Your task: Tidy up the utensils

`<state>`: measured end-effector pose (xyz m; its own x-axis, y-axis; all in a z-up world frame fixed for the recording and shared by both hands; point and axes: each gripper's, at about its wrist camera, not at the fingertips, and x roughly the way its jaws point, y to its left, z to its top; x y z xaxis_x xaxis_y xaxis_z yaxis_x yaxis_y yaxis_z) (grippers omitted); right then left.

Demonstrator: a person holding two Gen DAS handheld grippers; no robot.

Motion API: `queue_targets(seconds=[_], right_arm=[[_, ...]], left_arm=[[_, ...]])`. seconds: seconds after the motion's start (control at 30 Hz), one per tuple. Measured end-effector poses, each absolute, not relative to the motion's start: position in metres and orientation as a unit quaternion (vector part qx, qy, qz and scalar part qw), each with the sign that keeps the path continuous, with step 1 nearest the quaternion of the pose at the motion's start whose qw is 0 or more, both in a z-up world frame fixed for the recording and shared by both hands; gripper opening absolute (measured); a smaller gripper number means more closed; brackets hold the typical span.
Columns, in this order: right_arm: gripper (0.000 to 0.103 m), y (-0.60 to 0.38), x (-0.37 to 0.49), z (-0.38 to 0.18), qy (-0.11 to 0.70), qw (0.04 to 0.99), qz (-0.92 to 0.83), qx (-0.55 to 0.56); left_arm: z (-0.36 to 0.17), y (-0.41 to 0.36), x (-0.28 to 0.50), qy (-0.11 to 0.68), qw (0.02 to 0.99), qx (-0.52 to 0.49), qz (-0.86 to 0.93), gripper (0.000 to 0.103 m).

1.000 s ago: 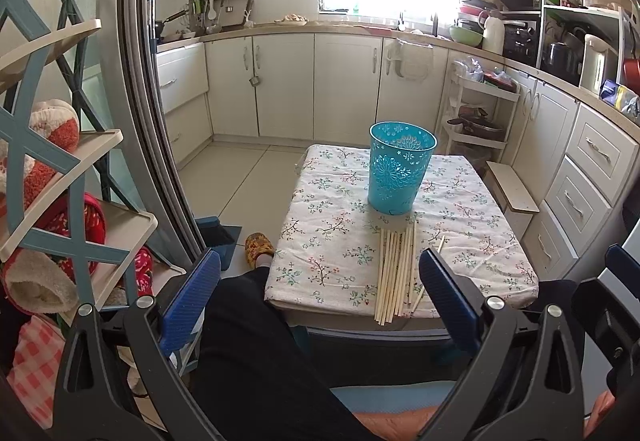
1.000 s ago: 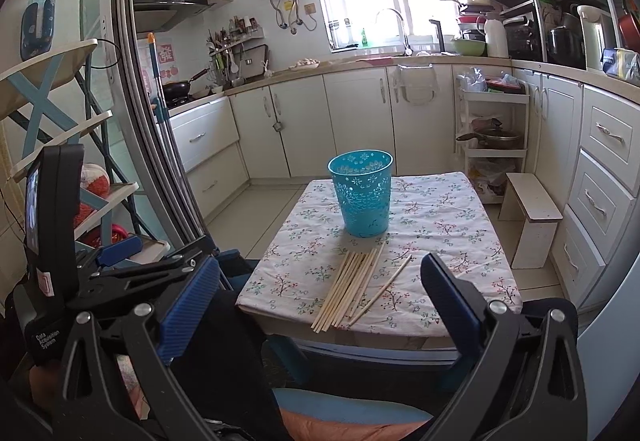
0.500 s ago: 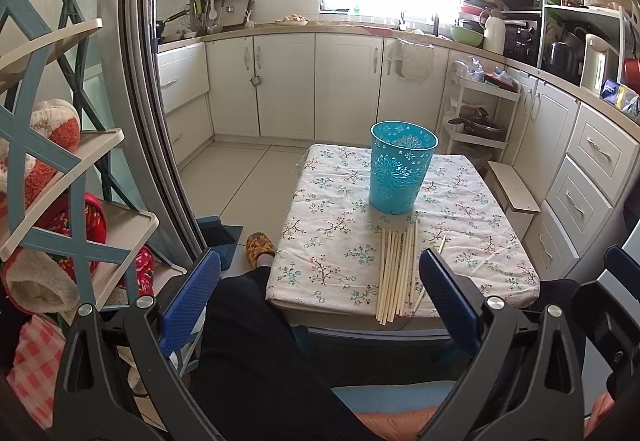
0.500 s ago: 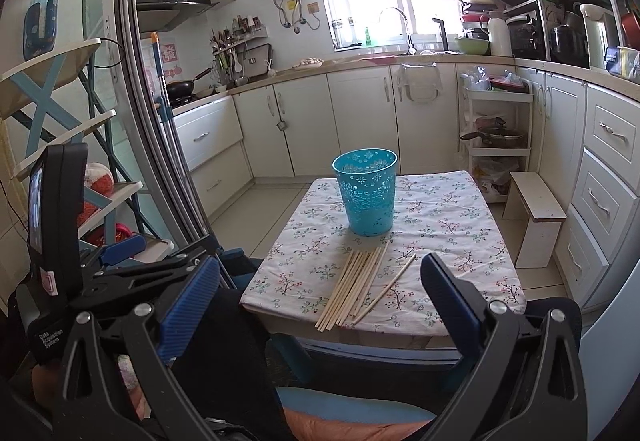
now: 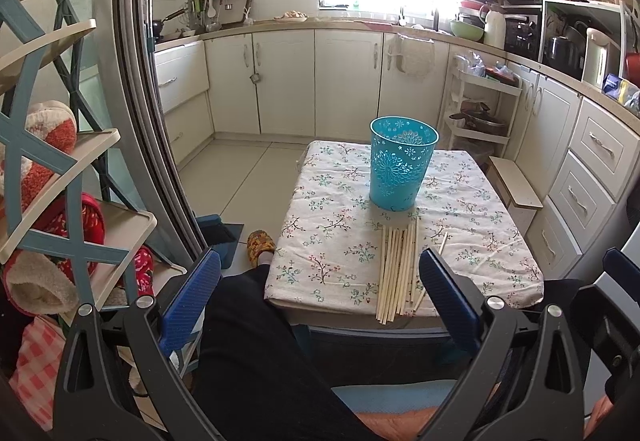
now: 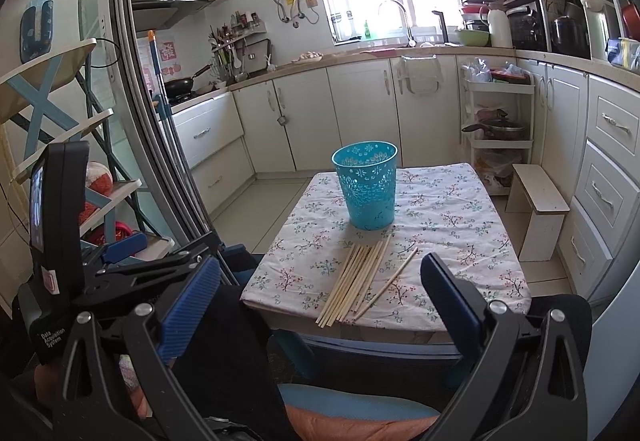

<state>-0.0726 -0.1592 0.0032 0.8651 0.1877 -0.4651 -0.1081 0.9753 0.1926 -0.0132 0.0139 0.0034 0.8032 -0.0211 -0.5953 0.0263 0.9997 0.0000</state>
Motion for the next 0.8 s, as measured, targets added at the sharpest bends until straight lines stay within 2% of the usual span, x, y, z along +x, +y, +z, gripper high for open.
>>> queue_targets(seconds=[0.8], right_arm=[[0.096, -0.167, -0.053, -0.008, 0.275, 0.953, 0.091, 0.094]], left_arm=[[-0.005, 0.005, 0.007, 0.33, 0.944, 0.023, 0.0, 0.096]])
